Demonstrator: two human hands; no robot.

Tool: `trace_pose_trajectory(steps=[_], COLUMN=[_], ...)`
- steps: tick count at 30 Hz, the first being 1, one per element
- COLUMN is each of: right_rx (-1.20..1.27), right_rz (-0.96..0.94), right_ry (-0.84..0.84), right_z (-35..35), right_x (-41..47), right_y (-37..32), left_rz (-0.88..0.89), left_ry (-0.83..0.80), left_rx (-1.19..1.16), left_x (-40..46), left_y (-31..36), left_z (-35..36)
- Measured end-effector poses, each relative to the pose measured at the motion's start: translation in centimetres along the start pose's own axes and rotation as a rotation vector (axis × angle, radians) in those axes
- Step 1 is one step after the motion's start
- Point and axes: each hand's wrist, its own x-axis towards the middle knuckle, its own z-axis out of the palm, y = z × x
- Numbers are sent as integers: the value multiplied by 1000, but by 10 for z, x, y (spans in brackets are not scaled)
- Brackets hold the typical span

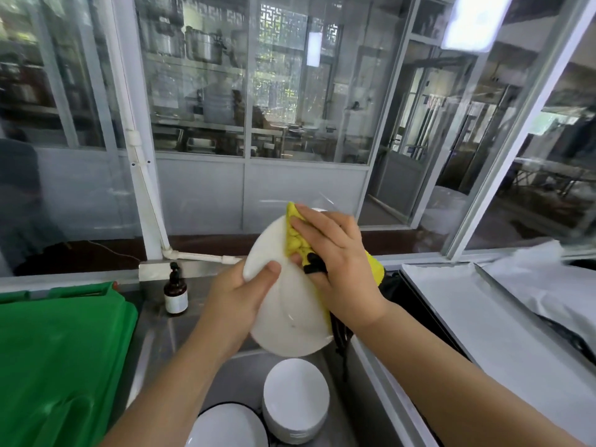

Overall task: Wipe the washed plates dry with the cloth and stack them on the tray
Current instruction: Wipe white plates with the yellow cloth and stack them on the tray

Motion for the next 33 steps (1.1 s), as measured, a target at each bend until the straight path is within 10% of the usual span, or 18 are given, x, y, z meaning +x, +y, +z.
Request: trace_pose_trajectory(steps=[12, 22, 33], right_rx=[181, 166, -55], right_rz=[589, 816, 971], right_ry=[71, 80, -44], right_z=[-50, -130, -259], right_x=[-73, -221, -353], right_y=[89, 230, 418], left_rz=[-2, -72, -41], left_ry=[9, 57, -129], left_rx=[-40, -44, 563], left_x=[1, 30, 101], left_y=[-32, -107, -247], left_z=[79, 280, 495])
